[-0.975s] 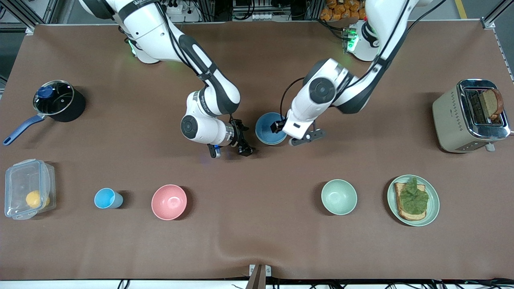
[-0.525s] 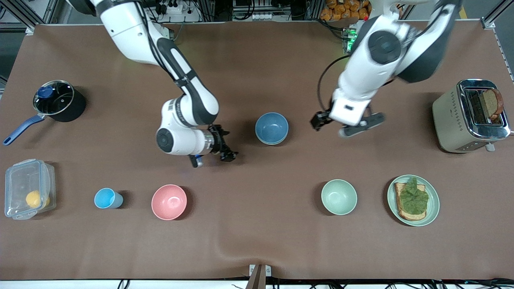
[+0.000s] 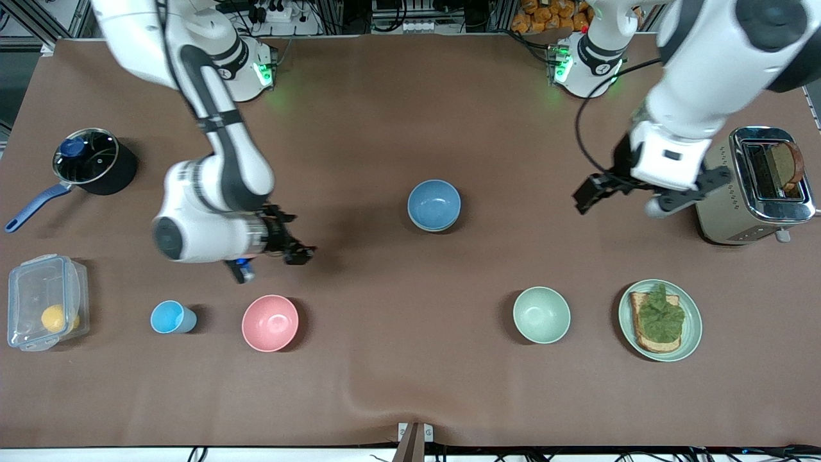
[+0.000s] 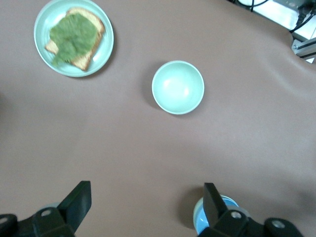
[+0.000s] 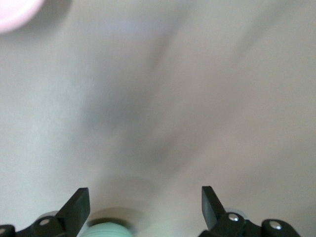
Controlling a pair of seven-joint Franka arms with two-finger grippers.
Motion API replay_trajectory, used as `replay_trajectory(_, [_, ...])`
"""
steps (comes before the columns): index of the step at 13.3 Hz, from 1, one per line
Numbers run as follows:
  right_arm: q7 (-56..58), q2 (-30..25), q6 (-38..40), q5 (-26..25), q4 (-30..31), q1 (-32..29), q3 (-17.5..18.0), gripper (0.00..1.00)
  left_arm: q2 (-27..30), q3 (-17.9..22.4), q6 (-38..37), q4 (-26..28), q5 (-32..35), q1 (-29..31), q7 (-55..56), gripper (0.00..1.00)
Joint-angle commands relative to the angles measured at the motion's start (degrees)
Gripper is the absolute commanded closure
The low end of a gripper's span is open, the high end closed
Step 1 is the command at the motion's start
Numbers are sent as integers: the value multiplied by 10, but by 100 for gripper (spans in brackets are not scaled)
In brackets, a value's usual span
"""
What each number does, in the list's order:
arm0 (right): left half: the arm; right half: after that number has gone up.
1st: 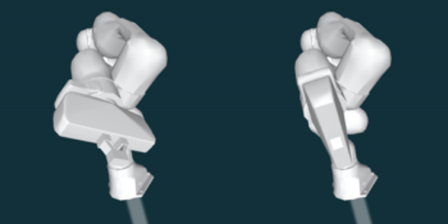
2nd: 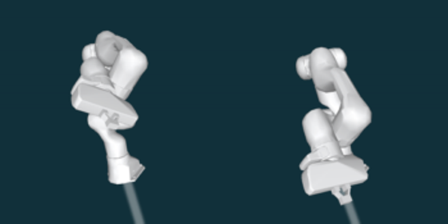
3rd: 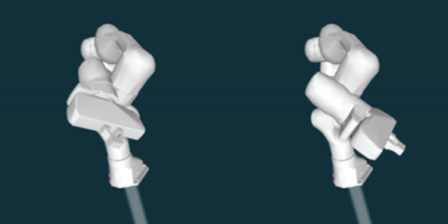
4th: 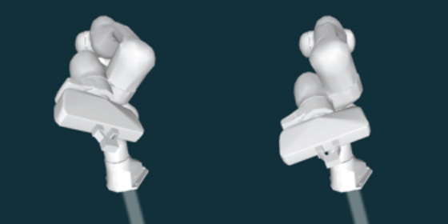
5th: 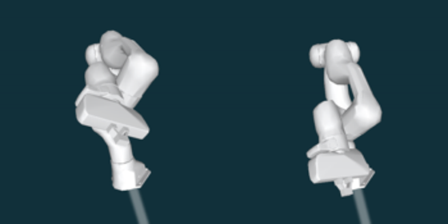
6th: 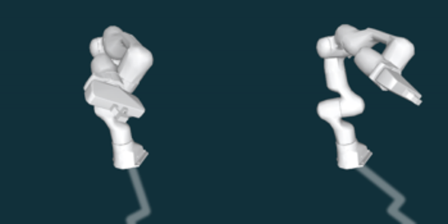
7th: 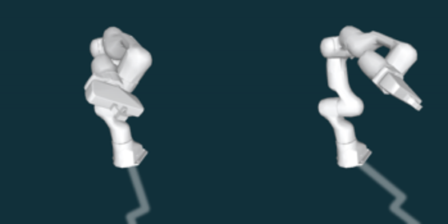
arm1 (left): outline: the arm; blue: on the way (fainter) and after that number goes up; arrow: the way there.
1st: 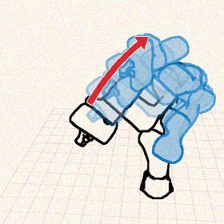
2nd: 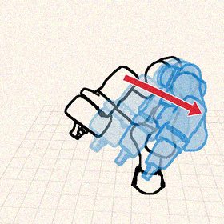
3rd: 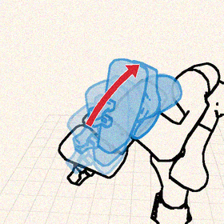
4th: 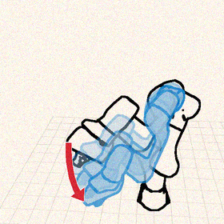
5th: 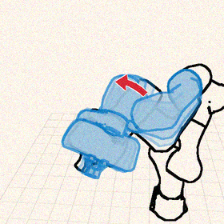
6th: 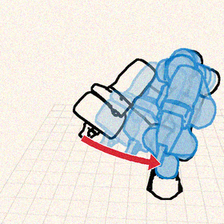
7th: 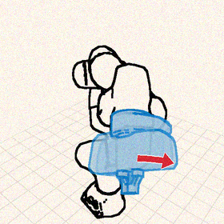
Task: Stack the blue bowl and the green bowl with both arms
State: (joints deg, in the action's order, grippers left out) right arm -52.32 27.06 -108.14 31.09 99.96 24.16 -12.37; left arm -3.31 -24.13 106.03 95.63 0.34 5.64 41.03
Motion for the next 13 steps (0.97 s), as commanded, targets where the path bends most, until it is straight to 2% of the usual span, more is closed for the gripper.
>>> replay_trajectory(1, [62, -25, 35, -47, 3, -9, -32, 0, 1, 37, -28, -31, 1, -11, -73, 0])
replay_trajectory(2, [93, -27, 42, -61, 1, -12, -49, 0, 1, 69, -52, -47, 1, -30, -95, 0])
replay_trajectory(4, [171, -35, 65, -66, -9, -36, -76, 0, -2, 108, -70, -62, -1, -31, -178, 0])
replay_trajectory(6, [280, -60, 70, -73, -19, -82, -85, 0, -4, 123, -71, -66, 2, -29, -225, 0])
replay_trajectory(8, [341, -80, 77, -118, -37, -118, -81, 0, -1, 135, -71, -66, -6, -9, -249, 0])
replay_trajectory(10, [375, -109, 104, -185, -64, -132, -64, 0, 6, 164, -74, -67, -42, -8, -270, 0])
replay_trajectory(13, [375, -183, 146, -202, -86, -160, -8, 0, 11, 183, -122, -96, -34, -15, -290, 0])
